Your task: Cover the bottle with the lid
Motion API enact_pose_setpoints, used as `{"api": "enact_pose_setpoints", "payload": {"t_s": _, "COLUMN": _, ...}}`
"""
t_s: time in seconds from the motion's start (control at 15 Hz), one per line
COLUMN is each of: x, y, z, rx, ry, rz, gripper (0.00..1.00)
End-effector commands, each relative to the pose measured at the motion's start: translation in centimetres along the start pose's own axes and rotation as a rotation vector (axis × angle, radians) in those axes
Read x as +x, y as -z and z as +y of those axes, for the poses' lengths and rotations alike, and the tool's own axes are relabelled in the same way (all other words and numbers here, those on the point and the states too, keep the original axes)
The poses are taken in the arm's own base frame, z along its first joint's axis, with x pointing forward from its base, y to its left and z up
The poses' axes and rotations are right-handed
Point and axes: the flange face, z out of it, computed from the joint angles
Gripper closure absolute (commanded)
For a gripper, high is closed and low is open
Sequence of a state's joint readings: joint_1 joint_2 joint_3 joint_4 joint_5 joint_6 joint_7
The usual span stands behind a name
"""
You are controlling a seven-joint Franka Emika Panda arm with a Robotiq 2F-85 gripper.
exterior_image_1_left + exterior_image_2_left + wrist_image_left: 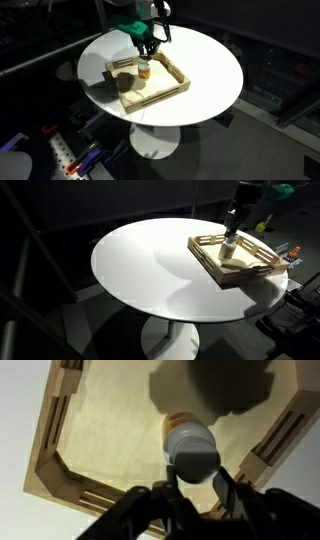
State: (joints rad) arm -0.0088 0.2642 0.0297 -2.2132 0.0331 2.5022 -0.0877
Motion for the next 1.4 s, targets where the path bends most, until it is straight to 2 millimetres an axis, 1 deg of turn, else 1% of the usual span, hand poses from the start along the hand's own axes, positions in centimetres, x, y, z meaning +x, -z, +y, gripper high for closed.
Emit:
{"api": "enact_pose_setpoints", "payload": {"t_s": 0.0, "x": -0.02, "y": 0.29, "z": -0.29, "rx": -0.012, "ry": 0.024, "rz": 0.006, "gripper": 0.84}}
{"api": "enact_pose_setpoints", "payload": {"t_s": 0.27, "x": 0.08, "y": 0.18, "z": -0.53, "rx": -0.022, "ry": 0.033, "rz": 0.006, "gripper": 0.84}}
{"api": "enact_pose_setpoints", "payload": {"t_s": 0.87, "x": 0.11, "y": -0.01, "z": 0.16, "rx": -0.041, "ry": 0.046, "rz": 0.003, "gripper": 0.84}}
{"api": "enact_pose_setpoints", "payload": {"t_s": 1.33, "x": 0.3, "y": -0.26, "z": 0.11, "rx": -0.035, "ry": 0.056, "rz": 0.018, "gripper": 0.83}}
